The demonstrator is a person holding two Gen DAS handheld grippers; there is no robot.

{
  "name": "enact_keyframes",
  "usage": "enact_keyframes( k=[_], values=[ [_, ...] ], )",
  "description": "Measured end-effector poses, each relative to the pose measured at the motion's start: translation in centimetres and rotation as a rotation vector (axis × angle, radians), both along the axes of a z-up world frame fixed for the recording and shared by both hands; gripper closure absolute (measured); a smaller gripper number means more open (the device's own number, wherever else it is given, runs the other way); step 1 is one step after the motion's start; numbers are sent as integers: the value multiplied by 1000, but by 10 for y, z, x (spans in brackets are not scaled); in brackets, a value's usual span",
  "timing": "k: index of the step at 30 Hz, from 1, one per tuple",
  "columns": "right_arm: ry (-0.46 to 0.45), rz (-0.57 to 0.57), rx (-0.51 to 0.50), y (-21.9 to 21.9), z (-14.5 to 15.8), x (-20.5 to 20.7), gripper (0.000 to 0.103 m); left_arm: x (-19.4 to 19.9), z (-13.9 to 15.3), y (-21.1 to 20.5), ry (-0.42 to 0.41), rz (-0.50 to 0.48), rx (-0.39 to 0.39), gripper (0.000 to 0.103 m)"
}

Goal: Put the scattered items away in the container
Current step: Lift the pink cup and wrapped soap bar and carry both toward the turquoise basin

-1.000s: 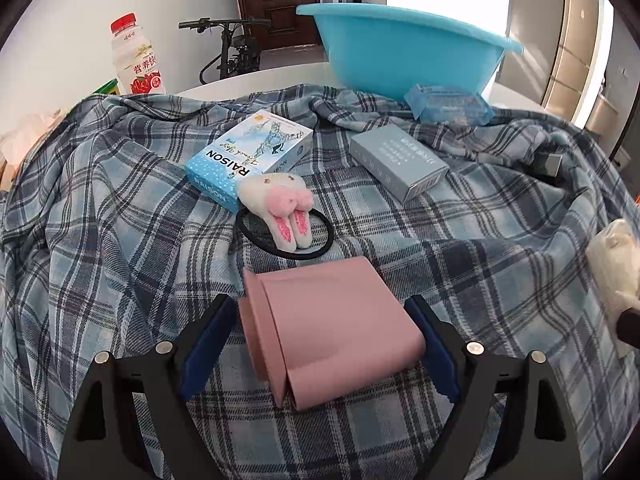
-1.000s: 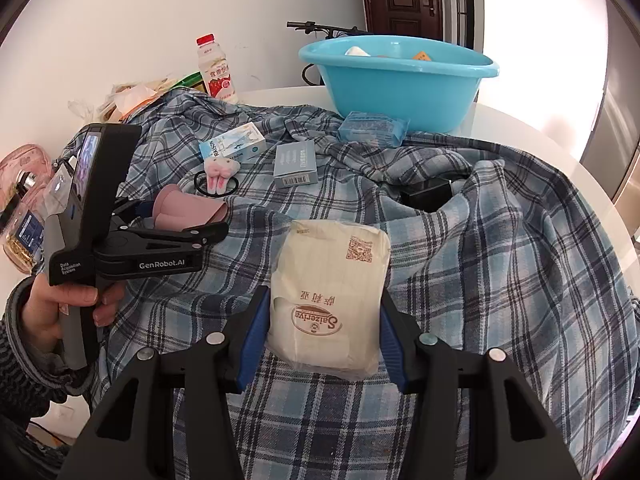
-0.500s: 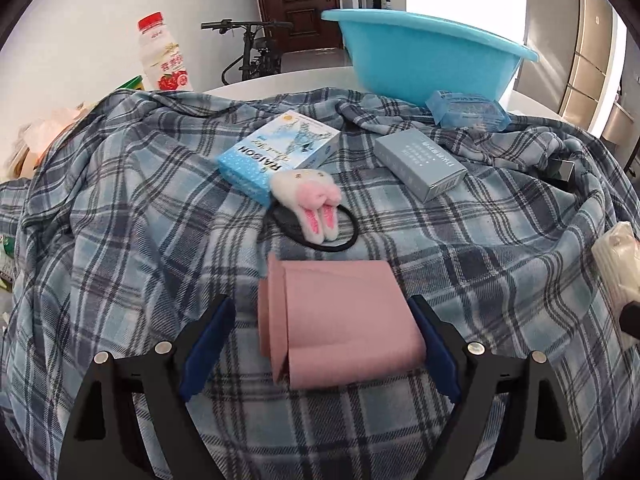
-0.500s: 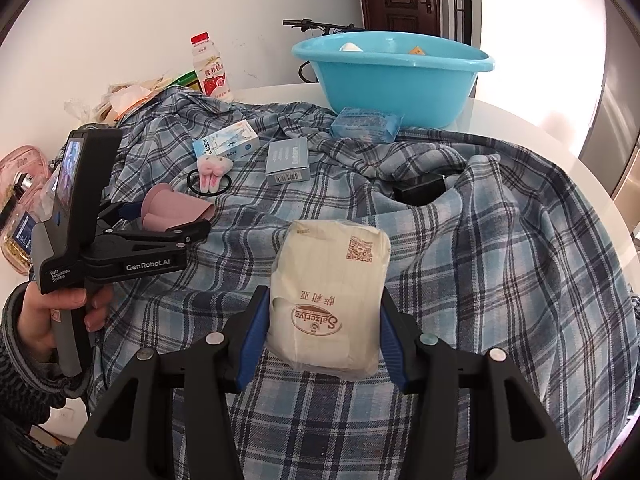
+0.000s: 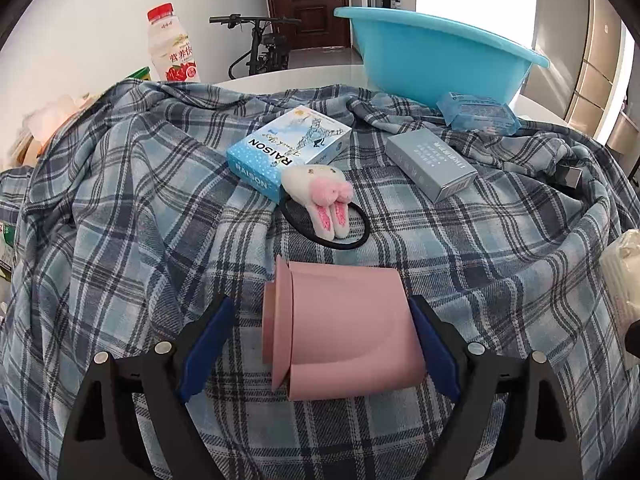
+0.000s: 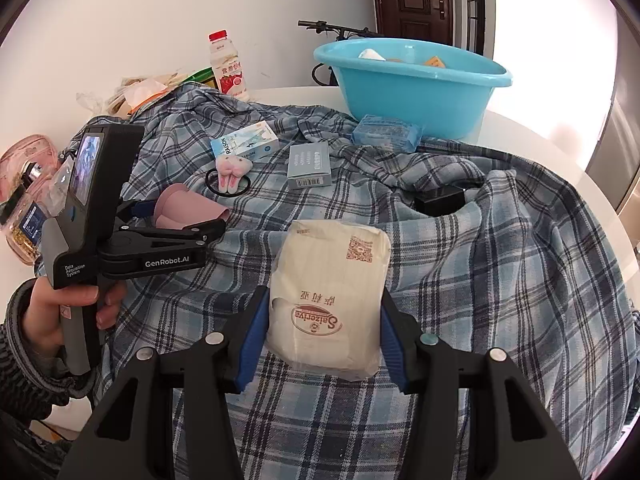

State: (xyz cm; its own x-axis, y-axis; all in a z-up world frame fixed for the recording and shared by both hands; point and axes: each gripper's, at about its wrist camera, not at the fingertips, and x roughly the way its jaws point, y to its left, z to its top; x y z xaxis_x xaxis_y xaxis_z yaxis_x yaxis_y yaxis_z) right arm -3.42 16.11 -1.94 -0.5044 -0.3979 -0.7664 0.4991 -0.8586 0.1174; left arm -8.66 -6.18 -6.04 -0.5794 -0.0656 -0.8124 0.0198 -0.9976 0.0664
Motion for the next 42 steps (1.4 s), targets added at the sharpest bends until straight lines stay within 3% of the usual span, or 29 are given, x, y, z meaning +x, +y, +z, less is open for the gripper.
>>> enact_keyframes(
  k=[7,8,9,15,24,28,32,42],
  values=[
    [-8,2,1,-3,-2,-2,53,-1,-3,1,13,-3,-6,14],
    [-8,5,2,-4,-2,-2,53,0,-2,0,19,-4,4,19],
    [-8,8,4,-5,-2,-1,53,1,0,-1,26,-9,23,31],
    [-7,3,2,-3,-2,-2,53,8,20,-10,46,-16,68,32],
    [7,2,-11,-2,1,4,53,18,38,-15,77,-28,57,32],
    [13,-5,-13,0,3,6,53,29,45,-12,110,-45,96,32],
    [23,-11,-19,2,8,9,53,33,54,0,137,-76,88,32],
    [53,-35,-45,10,19,15,54,29,56,23,114,-125,81,32]
  ],
)
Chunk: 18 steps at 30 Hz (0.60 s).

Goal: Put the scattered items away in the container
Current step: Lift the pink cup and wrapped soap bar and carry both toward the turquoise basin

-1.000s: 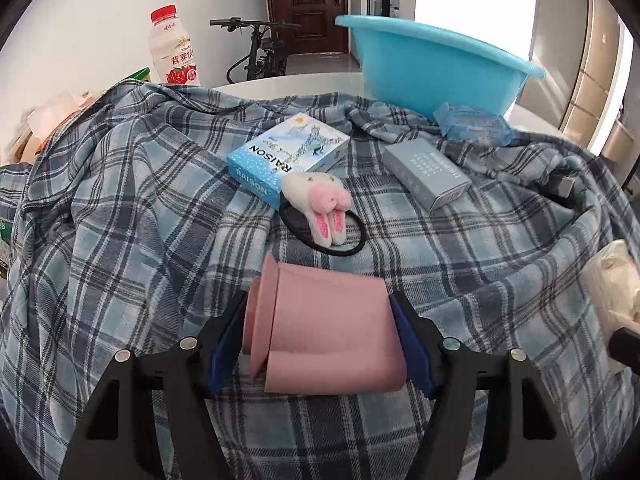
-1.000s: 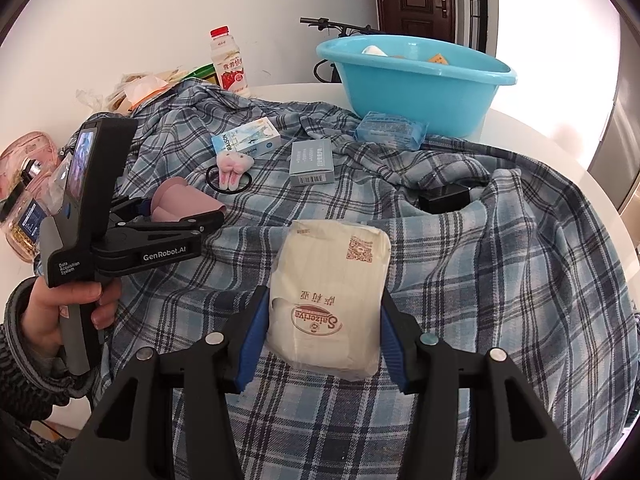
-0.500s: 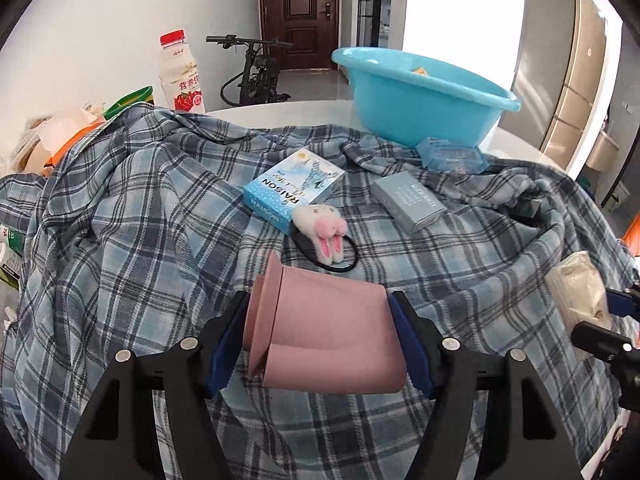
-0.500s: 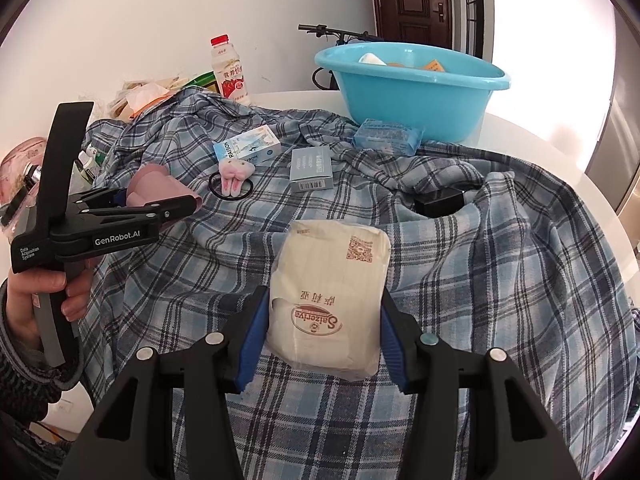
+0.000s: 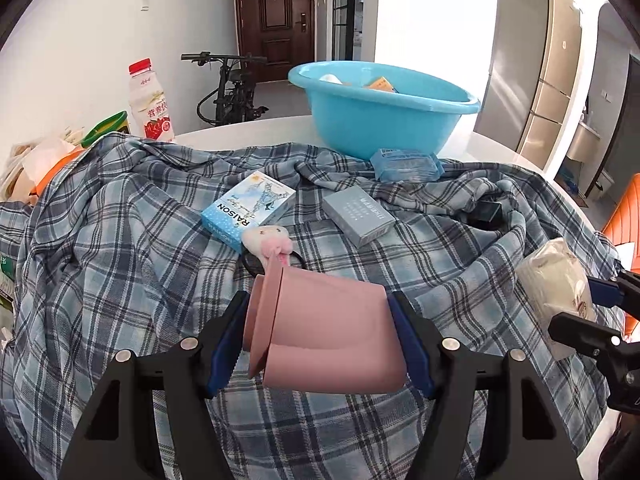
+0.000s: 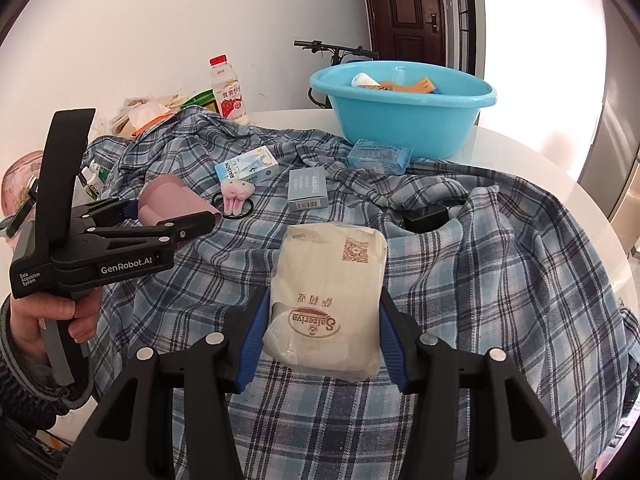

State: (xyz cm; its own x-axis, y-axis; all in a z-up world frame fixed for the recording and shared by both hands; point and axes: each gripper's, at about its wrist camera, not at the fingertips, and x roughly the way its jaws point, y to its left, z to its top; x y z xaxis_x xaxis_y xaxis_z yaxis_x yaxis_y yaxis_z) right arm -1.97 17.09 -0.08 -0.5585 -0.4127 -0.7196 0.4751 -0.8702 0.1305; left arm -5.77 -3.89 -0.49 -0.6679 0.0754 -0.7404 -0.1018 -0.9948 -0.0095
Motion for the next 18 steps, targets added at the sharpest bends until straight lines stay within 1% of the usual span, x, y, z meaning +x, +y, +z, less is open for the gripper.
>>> enact_keyframes(
  k=[4,8,14,18],
  values=[
    [-6,-22,-15,7,-1,-2,55,-1,-3,5,-18,-15,-9,32],
    [6,-39,-29,13,5,-4,57,-2,-2,9,-23,-22,-2,32],
    [60,-37,-36,15,24,-3,59,0,11,16,7,-43,-15,32],
    [73,-41,-40,15,28,-3,59,1,14,19,12,-49,-9,32]
  ],
)
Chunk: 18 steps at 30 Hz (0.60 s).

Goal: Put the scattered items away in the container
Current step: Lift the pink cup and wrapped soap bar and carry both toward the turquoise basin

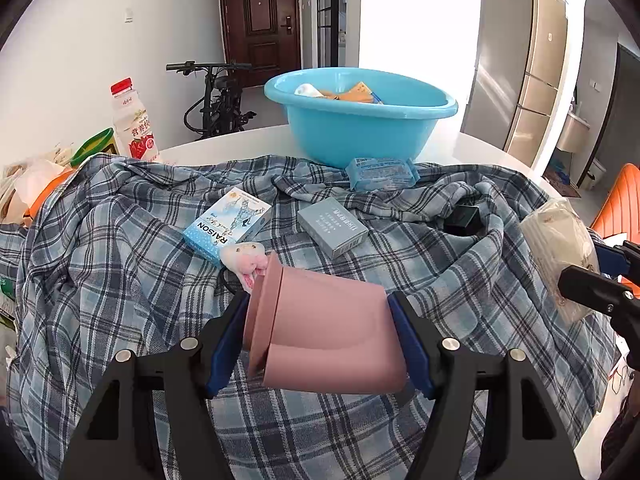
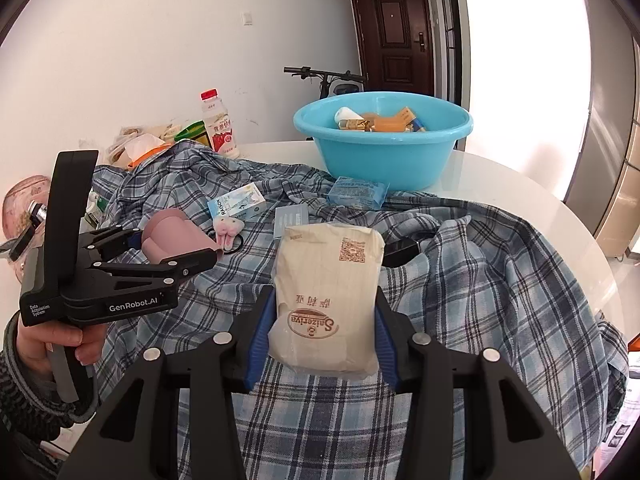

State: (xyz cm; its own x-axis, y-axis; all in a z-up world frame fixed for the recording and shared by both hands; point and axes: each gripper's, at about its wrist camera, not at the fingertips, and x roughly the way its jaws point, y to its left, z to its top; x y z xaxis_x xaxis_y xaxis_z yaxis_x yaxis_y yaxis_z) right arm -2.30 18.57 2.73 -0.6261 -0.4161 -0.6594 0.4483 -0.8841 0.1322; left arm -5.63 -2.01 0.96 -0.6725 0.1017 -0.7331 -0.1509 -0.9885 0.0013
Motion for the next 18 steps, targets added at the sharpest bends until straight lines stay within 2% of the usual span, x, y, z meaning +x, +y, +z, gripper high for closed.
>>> enact_keyframes(
  k=[18],
  values=[
    [-13,0,0,5,-2,0,59,2,9,12,15,-24,8,32]
  ],
)
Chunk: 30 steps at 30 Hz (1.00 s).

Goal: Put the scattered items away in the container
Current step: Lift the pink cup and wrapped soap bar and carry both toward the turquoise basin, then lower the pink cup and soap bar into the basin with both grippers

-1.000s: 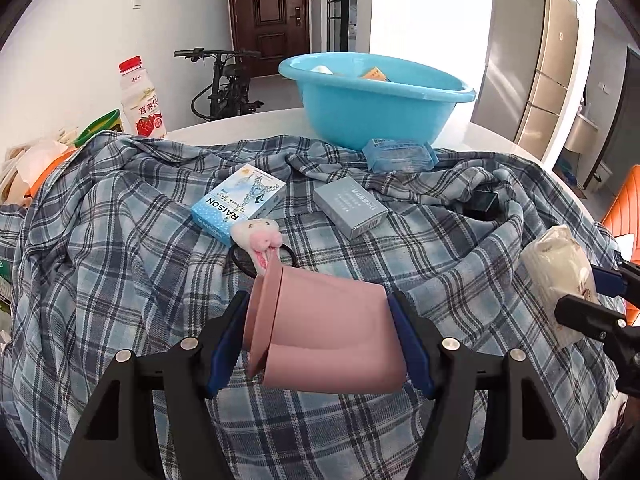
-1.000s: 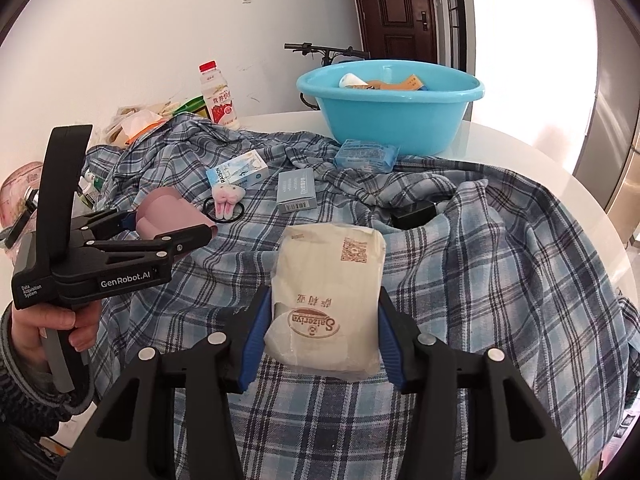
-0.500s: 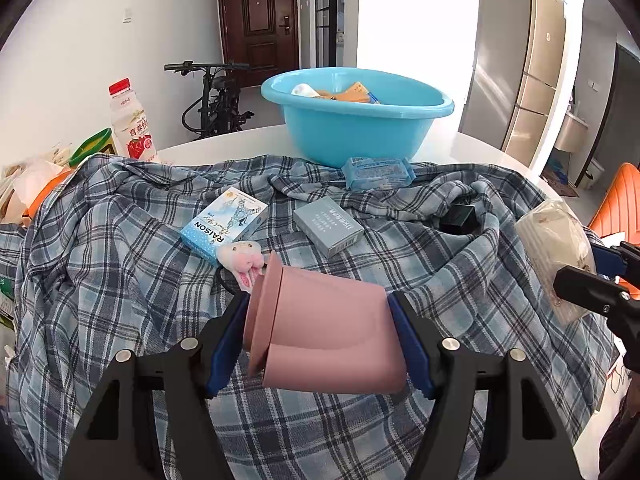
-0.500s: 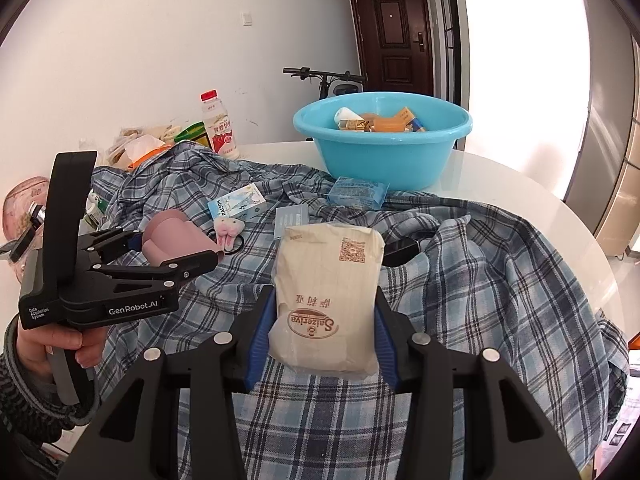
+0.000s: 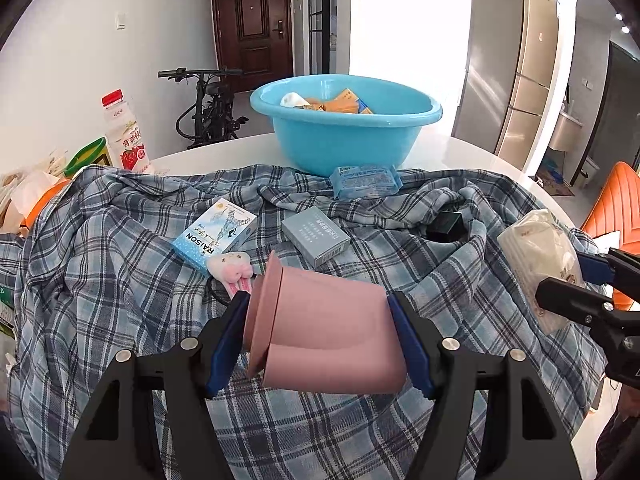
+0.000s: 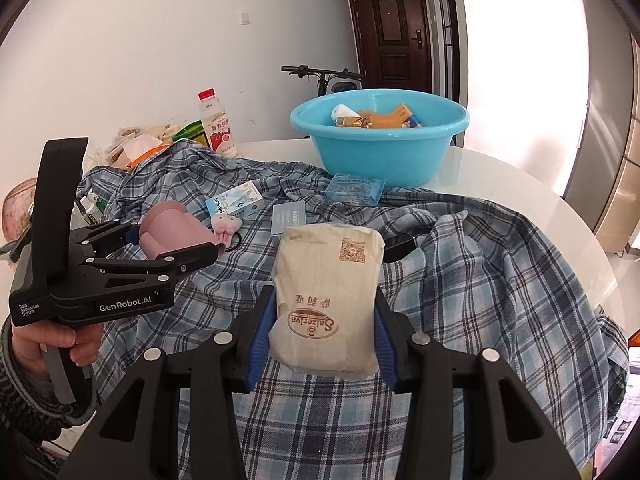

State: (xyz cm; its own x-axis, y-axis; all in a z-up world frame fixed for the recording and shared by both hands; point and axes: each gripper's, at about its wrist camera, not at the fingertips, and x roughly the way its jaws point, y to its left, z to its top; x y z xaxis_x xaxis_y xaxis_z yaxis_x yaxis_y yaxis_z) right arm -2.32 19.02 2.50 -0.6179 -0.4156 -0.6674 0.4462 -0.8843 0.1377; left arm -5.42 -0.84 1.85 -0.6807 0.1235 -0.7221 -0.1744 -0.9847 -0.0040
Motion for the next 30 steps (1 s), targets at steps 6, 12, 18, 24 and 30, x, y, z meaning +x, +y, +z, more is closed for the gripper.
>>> enact_keyframes(
  k=[6,12,18,24,30],
  values=[
    [-9,6,9,-1,-2,-6,60,-4,1,0,-11,-7,-6,32],
    [-21,10,13,-1,-3,-13,60,-17,8,-5,-21,8,0,32],
    [18,5,54,2,18,-27,59,-38,22,-3,-16,-13,-11,32],
    [40,1,45,8,42,-50,59,-68,42,6,13,-40,-15,32],
    [46,19,50,5,64,-89,59,-107,60,8,4,-35,47,32]
  ],
)
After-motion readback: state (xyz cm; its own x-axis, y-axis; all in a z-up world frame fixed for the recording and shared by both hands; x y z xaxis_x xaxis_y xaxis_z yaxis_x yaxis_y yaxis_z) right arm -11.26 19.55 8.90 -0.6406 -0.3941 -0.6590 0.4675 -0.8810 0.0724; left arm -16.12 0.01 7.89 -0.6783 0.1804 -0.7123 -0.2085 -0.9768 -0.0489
